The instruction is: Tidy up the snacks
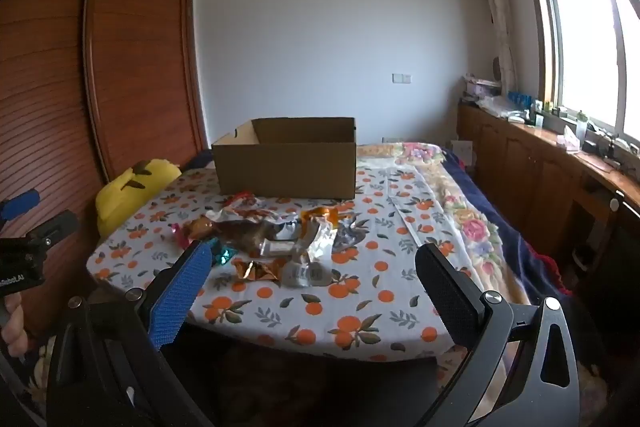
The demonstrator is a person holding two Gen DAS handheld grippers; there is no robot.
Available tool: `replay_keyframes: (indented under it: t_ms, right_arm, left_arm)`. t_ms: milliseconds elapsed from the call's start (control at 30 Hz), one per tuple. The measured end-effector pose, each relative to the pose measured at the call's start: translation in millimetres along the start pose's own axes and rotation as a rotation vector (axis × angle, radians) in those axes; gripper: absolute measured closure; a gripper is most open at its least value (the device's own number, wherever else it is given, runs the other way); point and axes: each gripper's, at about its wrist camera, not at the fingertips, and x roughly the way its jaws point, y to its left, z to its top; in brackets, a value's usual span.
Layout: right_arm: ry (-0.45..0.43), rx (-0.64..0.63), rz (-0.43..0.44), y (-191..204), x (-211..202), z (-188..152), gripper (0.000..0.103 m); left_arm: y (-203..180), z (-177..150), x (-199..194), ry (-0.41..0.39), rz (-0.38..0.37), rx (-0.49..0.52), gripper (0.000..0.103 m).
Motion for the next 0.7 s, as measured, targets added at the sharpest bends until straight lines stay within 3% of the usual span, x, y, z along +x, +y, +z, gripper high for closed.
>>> replay_keyframes:
  t_ms: [700]
  right_arm:
    - [-0.010, 0.004, -0.026, -2, -3, -2, 0.000]
  left_arm:
    - [-3, 3, -5, -0.003, -0.001, 0.003, 0.000]
